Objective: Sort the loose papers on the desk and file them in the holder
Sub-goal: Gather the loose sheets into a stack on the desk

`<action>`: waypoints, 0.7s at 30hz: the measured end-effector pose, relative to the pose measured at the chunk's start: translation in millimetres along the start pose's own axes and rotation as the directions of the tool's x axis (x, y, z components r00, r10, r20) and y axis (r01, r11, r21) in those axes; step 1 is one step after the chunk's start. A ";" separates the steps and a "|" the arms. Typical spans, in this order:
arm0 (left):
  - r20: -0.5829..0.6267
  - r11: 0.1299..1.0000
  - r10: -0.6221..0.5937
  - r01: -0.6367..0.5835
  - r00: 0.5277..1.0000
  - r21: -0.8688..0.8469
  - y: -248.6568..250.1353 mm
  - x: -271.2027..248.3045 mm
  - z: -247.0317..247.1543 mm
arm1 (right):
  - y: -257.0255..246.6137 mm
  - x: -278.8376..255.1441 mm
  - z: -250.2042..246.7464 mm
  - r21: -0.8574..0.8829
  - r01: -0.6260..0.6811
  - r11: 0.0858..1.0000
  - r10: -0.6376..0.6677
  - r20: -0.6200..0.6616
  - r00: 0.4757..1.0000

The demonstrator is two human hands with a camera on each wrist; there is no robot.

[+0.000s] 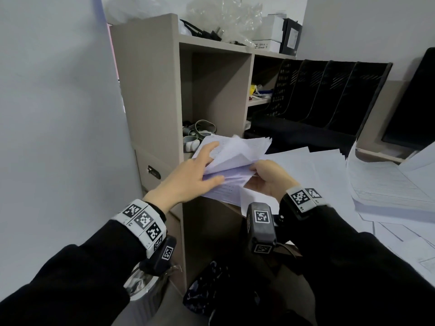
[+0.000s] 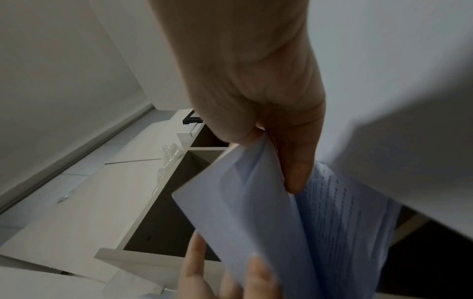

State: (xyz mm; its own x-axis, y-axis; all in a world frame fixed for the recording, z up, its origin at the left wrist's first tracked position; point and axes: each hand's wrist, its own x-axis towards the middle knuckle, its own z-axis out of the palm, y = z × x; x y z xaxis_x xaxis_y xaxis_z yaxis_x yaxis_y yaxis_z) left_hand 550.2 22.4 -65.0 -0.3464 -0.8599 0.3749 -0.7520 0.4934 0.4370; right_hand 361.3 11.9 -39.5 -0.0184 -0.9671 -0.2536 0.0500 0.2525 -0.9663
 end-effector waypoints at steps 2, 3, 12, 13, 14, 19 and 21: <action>0.062 0.999 -0.039 0.041 0.997 -0.024 -3.3 -3.8 3.1 | -1.3 0.1 -1.7 -0.024 -0.003 1.000 0.004 0.025 1.000; 0.070 0.999 -0.044 0.044 0.997 0.003 -5.3 -5.0 4.8 | -2.2 -0.2 -4.7 -0.044 -0.009 0.999 0.011 0.032 0.999; 0.169 0.976 0.064 -0.097 0.983 0.195 -25.6 13.7 27.1 | -8.1 -3.4 -51.1 -0.689 -0.030 0.724 0.012 -0.032 0.999; 0.146 0.977 0.050 -0.078 0.988 0.197 -25.8 14.3 27.0 | -6.8 -5.0 -54.8 -0.746 -0.048 0.664 0.053 -0.017 0.998; 0.118 0.979 0.033 -0.056 0.992 0.198 -25.5 14.0 26.0 | -4.3 -4.6 -57.2 -0.790 -0.059 0.610 0.088 -0.007 0.996; 0.097 0.985 -0.008 -0.009 0.995 0.171 -17.8 14.0 23.0 | 4.9 -15.4 -77.0 -0.884 -0.074 0.461 0.163 0.002 0.987; 0.105 0.986 -0.043 0.026 0.993 0.165 -15.6 13.7 22.7 | 7.3 -22.8 -87.4 -0.926 -0.075 0.369 0.190 -0.003 0.982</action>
State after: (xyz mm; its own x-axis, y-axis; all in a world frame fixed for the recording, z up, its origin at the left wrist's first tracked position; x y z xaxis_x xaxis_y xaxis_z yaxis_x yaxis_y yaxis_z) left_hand 544.4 0.0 -85.2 -0.3705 -0.8895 0.2674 -0.8427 0.4430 0.3060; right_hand 274.8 38.4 -44.7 -0.0118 -0.9013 -0.4330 -0.9053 0.1936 -0.3782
